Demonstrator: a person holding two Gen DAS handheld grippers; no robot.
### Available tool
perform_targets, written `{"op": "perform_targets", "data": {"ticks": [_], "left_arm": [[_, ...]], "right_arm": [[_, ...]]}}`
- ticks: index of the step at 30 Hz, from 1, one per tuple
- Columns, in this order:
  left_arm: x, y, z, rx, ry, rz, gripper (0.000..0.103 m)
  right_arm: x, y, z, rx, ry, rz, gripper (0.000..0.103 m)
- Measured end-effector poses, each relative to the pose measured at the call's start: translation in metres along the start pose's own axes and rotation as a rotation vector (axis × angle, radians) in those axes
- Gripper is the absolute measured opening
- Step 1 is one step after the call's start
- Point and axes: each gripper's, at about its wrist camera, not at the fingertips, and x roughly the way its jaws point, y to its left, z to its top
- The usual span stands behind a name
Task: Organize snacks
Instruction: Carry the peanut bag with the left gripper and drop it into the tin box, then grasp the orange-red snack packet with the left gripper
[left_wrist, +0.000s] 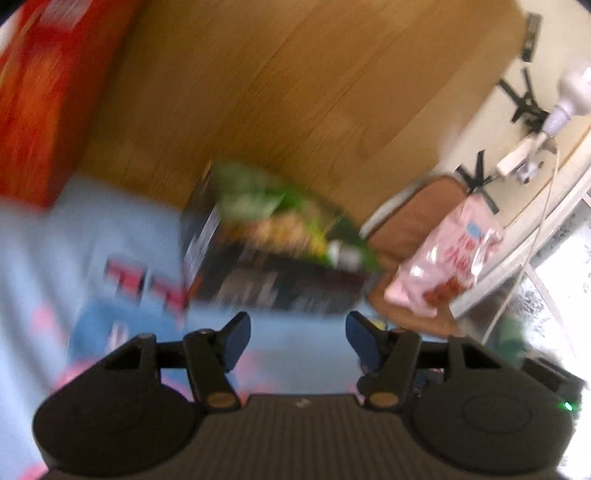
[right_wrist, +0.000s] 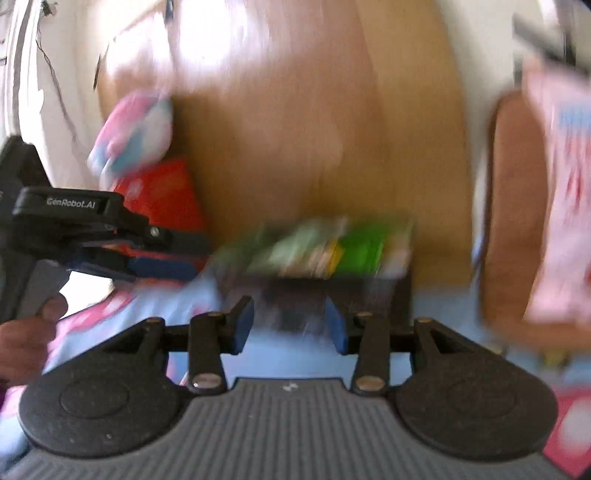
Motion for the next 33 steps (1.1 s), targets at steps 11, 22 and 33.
{"op": "perform_targets", "data": {"ticks": [11,22,33], "left_arm": [[-0.019,0.031,-0.061,-0.090,0.072,-0.027,0.057],[-0.014,-0.014,-0.105,-0.015,0.167,-0.127,0.057],[-0.036,-0.034,-0.133,0.028,0.208,-0.135,0.068]], "right_arm": [[0.015,0.004,-0.037,0.230,0.224,0.166,0.034],[-0.039,0.006,-0.050,0.364,0.145,0.158,0.006],[-0.130,0.002,-0.116,0.592,0.103,0.076,0.012]]}}
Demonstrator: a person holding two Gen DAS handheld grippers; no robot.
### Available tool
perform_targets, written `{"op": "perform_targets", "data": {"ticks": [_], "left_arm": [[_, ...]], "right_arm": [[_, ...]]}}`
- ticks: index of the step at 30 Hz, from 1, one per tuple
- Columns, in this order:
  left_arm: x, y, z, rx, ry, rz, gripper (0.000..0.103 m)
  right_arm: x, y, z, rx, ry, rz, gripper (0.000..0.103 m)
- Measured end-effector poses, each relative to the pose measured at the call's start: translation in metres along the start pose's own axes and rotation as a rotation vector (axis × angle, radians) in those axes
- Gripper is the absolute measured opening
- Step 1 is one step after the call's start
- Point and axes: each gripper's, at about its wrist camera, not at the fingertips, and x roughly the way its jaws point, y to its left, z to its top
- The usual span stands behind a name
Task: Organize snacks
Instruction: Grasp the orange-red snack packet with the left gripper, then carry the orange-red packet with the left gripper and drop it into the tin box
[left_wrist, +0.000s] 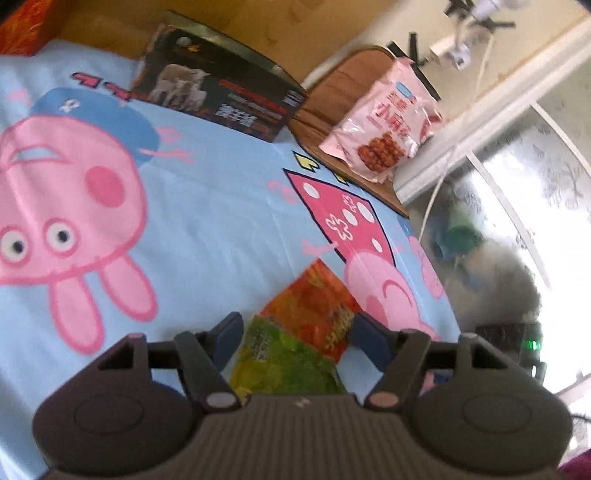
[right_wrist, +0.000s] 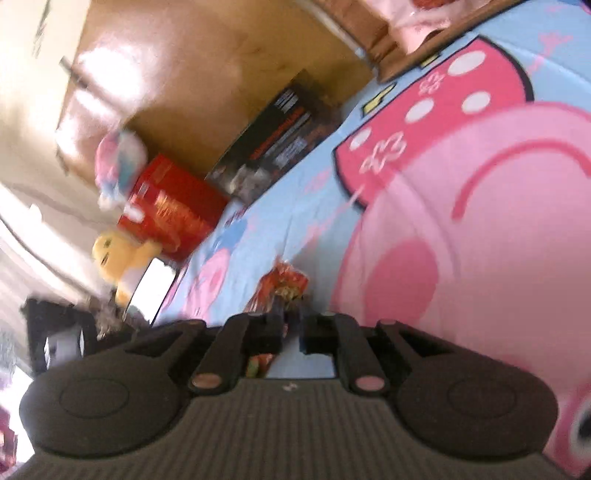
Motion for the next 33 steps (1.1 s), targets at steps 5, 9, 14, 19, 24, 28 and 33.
{"op": "perform_targets", "data": {"ticks": [5,9,14,19,24,28,33], "left_arm": [[0.001,0.007,-0.005,-0.059,0.016,-0.049,0.068],[0.002,0.002,-0.006,-0.047,0.022,-0.042,0.068],[-0.019,0.008,-0.002,-0.053,-0.040,-0.029,0.072],[-0.030,0.016,0.007,-0.108,-0.086,-0.137,0.082],[-0.029,0.016,0.007,-0.133,-0.080,-0.261,0.064],[-0.028,0.015,0.011,-0.112,-0.077,-0.162,0.033],[-0.024,0.017,0.035,-0.080,-0.074,-0.108,0.028]], "right_arm": [[0.009,0.003,-0.006,0.034,0.039,0.075,0.017],[0.031,0.000,0.000,0.122,0.065,0.125,0.008],[0.026,0.000,0.019,0.140,-0.013,0.119,0.007],[0.019,-0.009,0.034,0.233,0.005,0.259,0.007],[0.030,-0.002,0.033,0.291,0.080,0.440,0.007],[0.042,0.006,0.033,0.277,0.103,0.438,0.007],[0.054,0.006,0.048,0.245,0.114,0.405,0.007]]}}
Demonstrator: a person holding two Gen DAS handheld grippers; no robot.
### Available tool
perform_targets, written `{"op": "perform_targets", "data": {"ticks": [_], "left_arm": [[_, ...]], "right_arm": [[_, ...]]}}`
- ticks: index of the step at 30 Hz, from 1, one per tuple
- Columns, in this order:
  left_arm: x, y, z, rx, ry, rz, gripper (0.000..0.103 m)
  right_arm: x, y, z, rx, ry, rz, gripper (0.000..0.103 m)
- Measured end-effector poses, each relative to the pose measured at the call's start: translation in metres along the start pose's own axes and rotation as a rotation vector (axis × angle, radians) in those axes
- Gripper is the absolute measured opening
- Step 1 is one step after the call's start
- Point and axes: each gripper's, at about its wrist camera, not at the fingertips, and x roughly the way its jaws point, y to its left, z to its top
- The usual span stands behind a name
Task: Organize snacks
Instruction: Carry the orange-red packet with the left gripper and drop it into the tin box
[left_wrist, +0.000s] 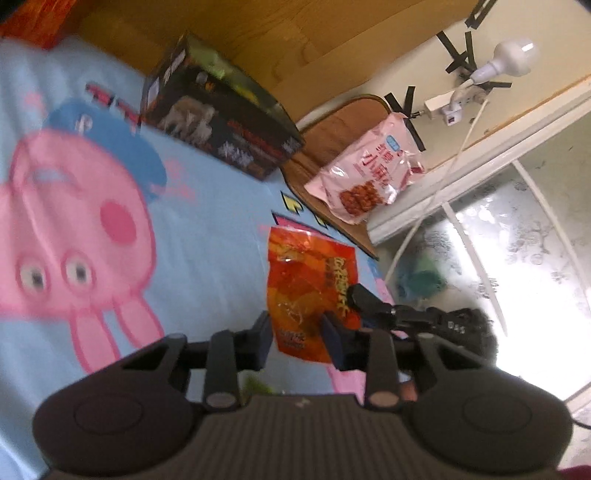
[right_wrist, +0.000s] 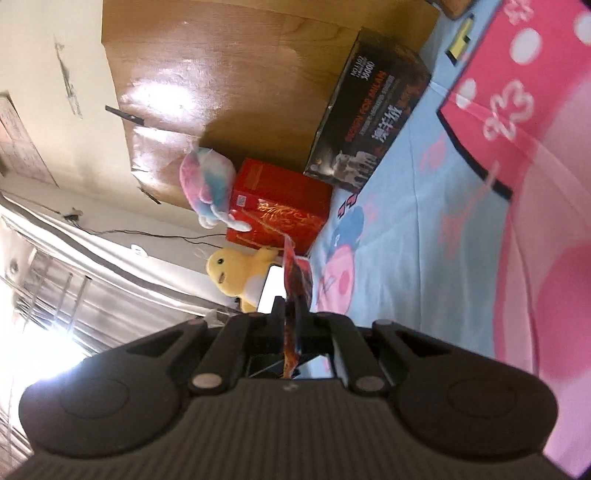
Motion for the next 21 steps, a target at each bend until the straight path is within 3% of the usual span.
{"op": "perform_targets", "data": {"ticks": [6,13,17,21], "left_arm": [[0.012,-0.015,0.073,0.122,-0.084,0.081,0.028],[0.055,-0.013,0.171,0.158,-0.168,0.169,0.033],[0.081,-0.001,0.196,0.182,-0.184,0.272,0.037],[0.097,0.012,0.202,0.184,-0.194,0.392,0.043]], "right_arm": [[0.030,0.022,0.047,-0.143,0.013,-0.023,0.008],[0.086,0.039,0.130,-0.253,-0.078,-0.064,0.008],[0.121,0.031,0.163,-0.301,-0.091,-0.135,0.008],[0.157,0.024,0.166,-0.410,-0.068,-0.248,0.012]]}}
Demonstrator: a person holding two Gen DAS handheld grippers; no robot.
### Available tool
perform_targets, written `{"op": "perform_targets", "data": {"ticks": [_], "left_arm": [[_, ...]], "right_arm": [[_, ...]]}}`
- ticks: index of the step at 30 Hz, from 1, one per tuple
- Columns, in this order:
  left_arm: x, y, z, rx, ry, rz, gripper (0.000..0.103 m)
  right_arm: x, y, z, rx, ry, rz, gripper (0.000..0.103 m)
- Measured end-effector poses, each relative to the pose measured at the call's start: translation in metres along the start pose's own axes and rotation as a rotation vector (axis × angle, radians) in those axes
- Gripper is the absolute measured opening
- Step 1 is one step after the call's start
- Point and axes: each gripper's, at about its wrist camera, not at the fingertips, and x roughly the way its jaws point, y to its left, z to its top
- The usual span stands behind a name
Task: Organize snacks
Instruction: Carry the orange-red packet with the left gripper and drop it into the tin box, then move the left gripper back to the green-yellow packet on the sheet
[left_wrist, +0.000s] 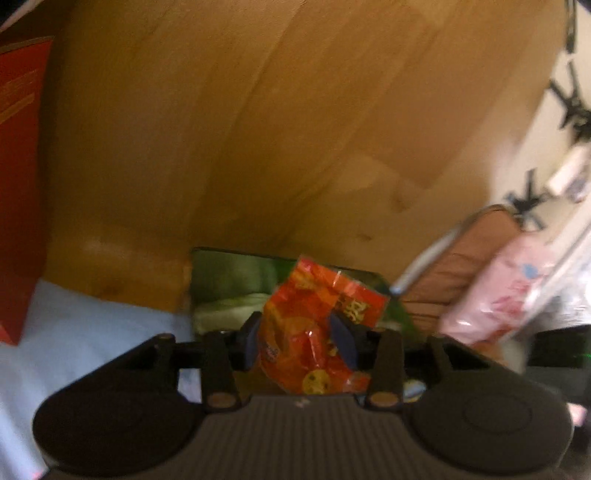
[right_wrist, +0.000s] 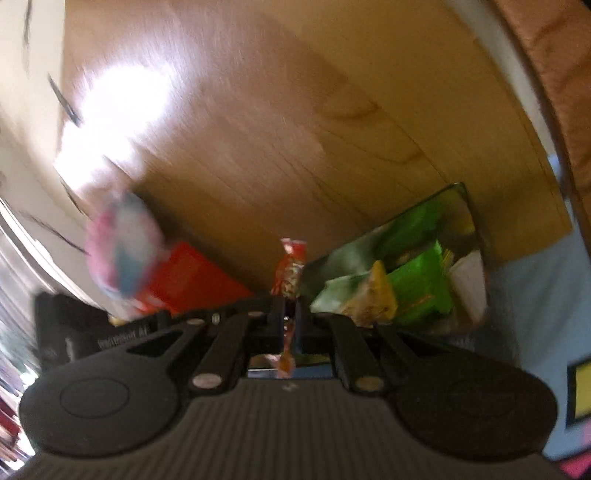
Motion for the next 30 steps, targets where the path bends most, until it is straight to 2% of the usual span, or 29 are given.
{"op": "perform_targets", "data": {"ticks": [1,3,5,9,12,14,17,21,26,30], "left_arm": [[0.001,0.000,-0.001,0.015,-0.006,0.030,0.044],[-0.003,-0.003,-0.005,0.035,-0.029,0.057,0.047],[-0.016,-0.007,-0.010,0.051,-0.057,0.059,0.048],[-0.046,-0.022,-0.018,0.098,-0.108,0.059,0.051],[-0.070,-0.030,-0.036,0.101,-0.096,0.023,0.051],[-0.089,-0.036,-0.060,0.117,-0.070,-0.005,0.051],[-0.112,-0.041,-0.105,0.145,-0.008,-0.053,0.052],[-0.133,-0.040,-0.168,0.148,0.112,-0.111,0.053],[-0.152,-0.033,-0.213,0.122,0.194,-0.172,0.053],[-0.161,-0.036,-0.236,0.092,0.215,-0.209,0.053]], "right_arm": [[0.008,0.004,-0.003,-0.054,-0.001,-0.029,0.013],[0.018,0.016,-0.006,-0.187,-0.007,-0.115,0.025],[0.020,0.026,-0.011,-0.262,-0.025,-0.168,0.027],[-0.009,0.038,-0.023,-0.313,-0.093,-0.176,0.027],[-0.032,0.045,-0.031,-0.327,-0.102,-0.180,0.027],[-0.055,0.047,-0.043,-0.303,-0.107,-0.162,0.027],[-0.094,0.048,-0.071,-0.251,-0.063,-0.101,0.032],[-0.136,0.042,-0.132,-0.241,0.054,-0.071,0.037],[-0.179,0.051,-0.199,-0.293,0.171,-0.087,0.038],[-0.200,0.059,-0.222,-0.294,0.212,-0.073,0.041]]}}
